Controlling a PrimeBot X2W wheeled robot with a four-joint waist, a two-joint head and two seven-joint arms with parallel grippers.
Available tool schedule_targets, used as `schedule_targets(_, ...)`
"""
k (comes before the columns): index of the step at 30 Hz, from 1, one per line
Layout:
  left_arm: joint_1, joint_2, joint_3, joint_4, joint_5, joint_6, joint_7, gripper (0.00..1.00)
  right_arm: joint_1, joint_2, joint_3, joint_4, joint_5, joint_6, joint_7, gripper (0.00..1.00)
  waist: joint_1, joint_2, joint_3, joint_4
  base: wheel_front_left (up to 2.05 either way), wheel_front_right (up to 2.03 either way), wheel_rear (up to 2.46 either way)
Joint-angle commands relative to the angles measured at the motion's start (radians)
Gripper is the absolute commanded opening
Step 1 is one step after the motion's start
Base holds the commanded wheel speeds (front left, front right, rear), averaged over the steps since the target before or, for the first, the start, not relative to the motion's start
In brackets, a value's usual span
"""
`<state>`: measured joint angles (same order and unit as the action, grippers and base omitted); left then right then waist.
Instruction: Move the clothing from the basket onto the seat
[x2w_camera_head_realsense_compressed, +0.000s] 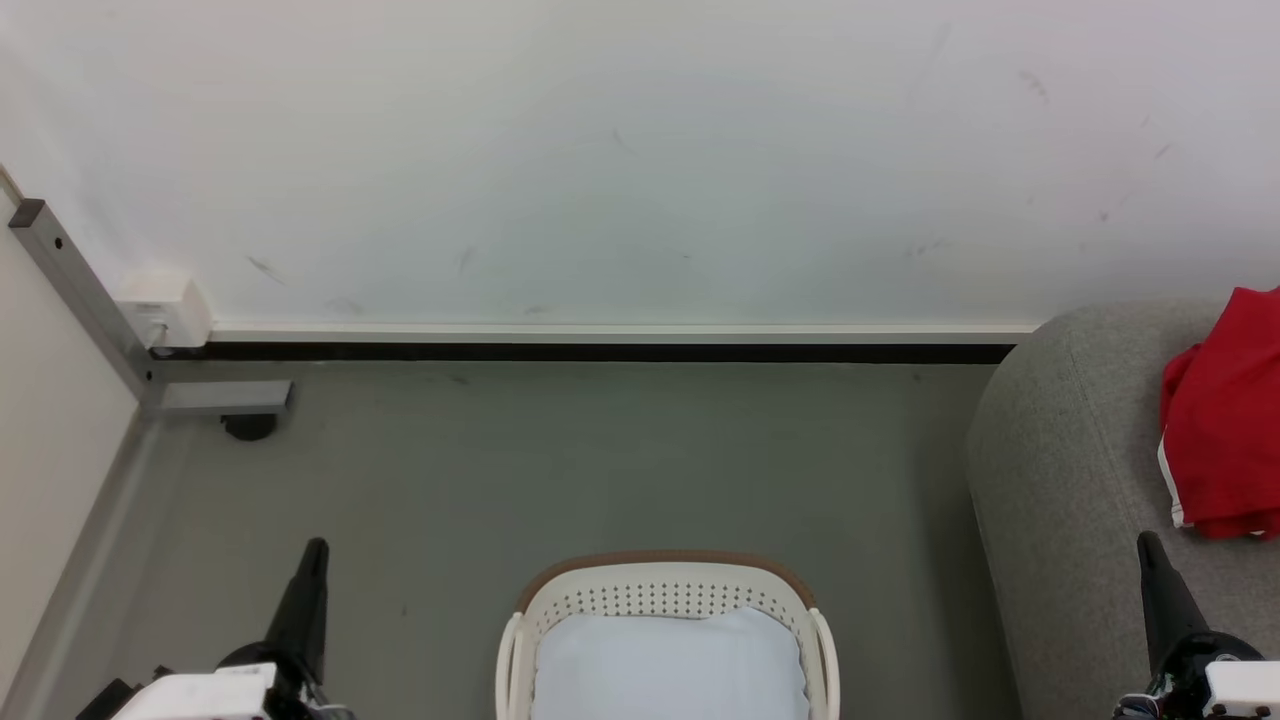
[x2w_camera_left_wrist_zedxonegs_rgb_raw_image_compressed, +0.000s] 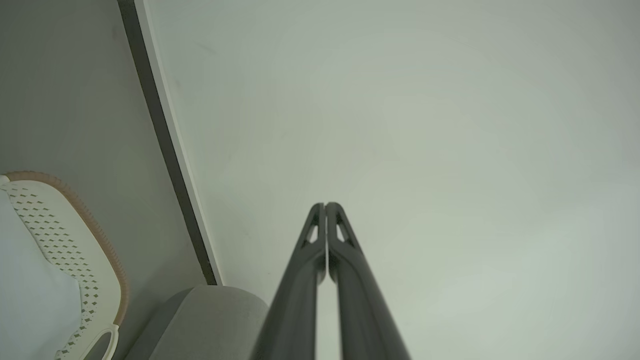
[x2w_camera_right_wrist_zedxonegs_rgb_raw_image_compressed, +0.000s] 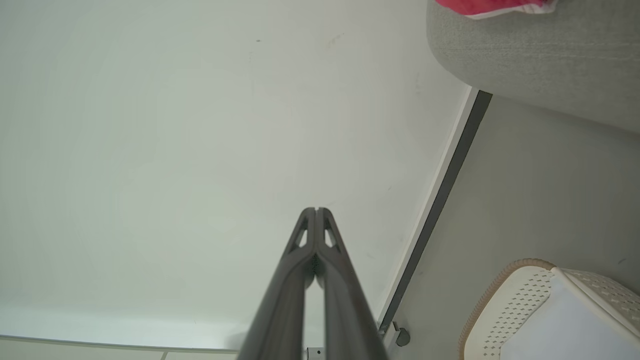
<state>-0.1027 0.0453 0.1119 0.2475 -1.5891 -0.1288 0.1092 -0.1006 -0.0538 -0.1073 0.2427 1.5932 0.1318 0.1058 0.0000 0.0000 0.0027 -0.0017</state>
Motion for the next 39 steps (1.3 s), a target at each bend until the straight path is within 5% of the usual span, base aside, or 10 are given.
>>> schedule_targets(1,-0.010,0.009,0.004,-0.003,-0.021,-0.003,0.007,0.00,-0.013,0.001,-0.006,0.003,0.019,-0.002,0.009,0.00,0.0000,0.0000,0.000,0.001,0.00,0.00,0.00)
schedule_targets(39,-0.010,0.009,0.004,-0.003,-0.029,-0.004,0.009,0.00,-0.013,0.003,-0.008,0.004,0.021,-0.002,0.010,0.00,0.0000,0.0000,0.000,0.002,0.00,0.00,0.00)
